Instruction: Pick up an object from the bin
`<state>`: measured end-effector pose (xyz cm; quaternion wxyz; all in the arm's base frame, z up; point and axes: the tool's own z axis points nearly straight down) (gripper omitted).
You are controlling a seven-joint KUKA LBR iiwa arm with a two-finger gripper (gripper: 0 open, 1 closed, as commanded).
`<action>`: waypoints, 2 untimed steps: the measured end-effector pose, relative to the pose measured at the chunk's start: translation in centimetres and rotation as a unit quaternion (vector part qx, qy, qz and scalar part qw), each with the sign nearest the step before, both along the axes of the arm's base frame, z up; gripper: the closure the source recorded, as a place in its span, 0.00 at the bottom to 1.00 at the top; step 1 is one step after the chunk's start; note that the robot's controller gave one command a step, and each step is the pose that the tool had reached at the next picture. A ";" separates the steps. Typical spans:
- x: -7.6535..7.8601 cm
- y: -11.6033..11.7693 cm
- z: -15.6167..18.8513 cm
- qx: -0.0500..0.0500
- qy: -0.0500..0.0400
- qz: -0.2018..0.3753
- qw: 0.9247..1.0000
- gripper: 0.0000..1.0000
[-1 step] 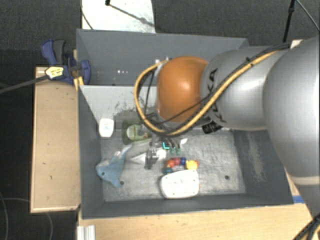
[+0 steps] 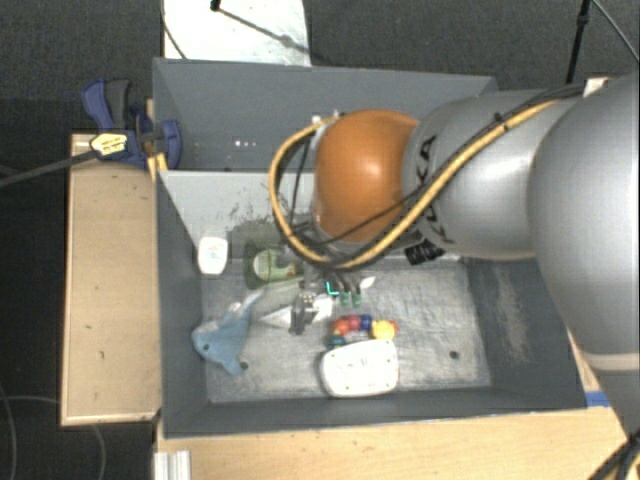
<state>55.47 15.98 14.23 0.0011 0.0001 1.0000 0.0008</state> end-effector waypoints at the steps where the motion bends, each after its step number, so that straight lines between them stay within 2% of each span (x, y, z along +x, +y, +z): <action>1: 0.0 -0.4 -1.7 0.000 -0.004 0.052 0.999 0.00; 2: 0.0 0.1 -6.8 -0.001 0.002 0.158 0.987 0.00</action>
Offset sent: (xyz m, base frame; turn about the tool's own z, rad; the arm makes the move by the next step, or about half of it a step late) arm 0.0005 0.0036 -0.0723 -0.3199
